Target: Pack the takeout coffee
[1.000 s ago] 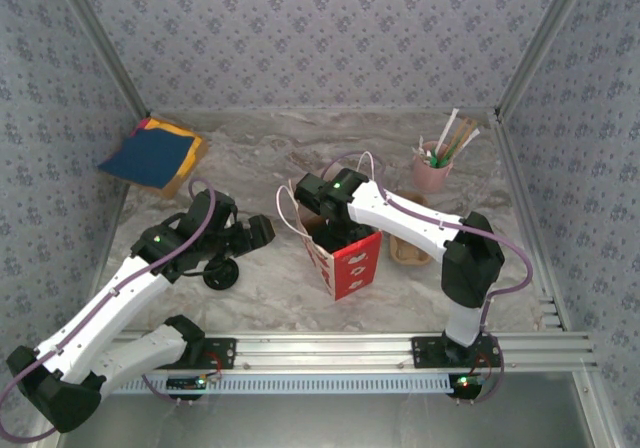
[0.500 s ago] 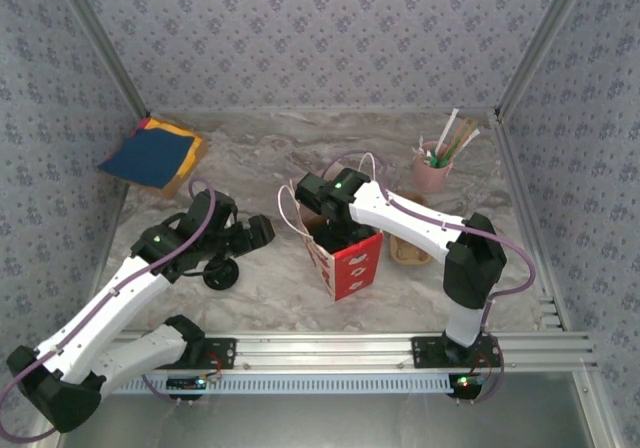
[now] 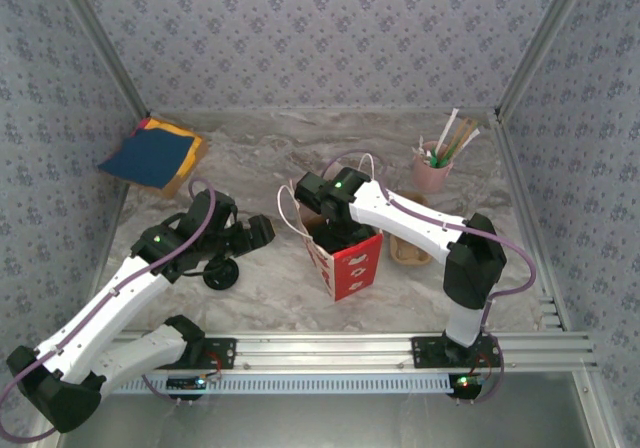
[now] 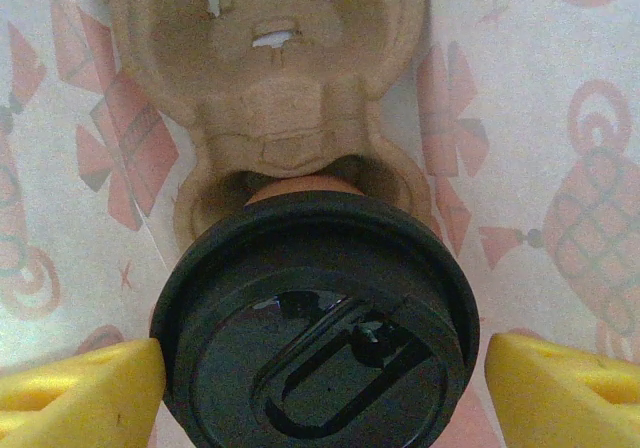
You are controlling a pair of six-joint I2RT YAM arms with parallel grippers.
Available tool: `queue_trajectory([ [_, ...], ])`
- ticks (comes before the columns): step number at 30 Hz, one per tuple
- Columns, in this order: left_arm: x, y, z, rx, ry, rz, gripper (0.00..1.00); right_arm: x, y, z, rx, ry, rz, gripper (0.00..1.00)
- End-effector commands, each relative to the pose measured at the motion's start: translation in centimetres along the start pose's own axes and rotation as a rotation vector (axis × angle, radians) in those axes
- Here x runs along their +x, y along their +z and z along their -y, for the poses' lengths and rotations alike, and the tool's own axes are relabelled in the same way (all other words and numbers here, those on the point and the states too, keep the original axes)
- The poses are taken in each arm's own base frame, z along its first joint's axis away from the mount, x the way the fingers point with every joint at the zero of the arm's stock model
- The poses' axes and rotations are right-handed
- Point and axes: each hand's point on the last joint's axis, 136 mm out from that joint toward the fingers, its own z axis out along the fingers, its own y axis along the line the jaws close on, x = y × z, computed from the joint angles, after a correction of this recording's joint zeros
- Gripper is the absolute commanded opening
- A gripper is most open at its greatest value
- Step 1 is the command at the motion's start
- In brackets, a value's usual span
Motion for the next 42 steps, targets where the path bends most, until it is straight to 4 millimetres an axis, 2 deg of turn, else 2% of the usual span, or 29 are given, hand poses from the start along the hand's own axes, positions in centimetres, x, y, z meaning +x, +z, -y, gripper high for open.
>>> queue_trajectory([
  [1,-0.14,0.07,-0.05,0.007,-0.008,0.007,1.0,0.2,-1.67,0.32,0.005,0.025,0.025,0.85],
  [42,-0.16,0.01,-0.03,0.007,-0.006,0.009,1.0,0.23,-2.53,0.26,0.001,0.033,0.039,0.86],
])
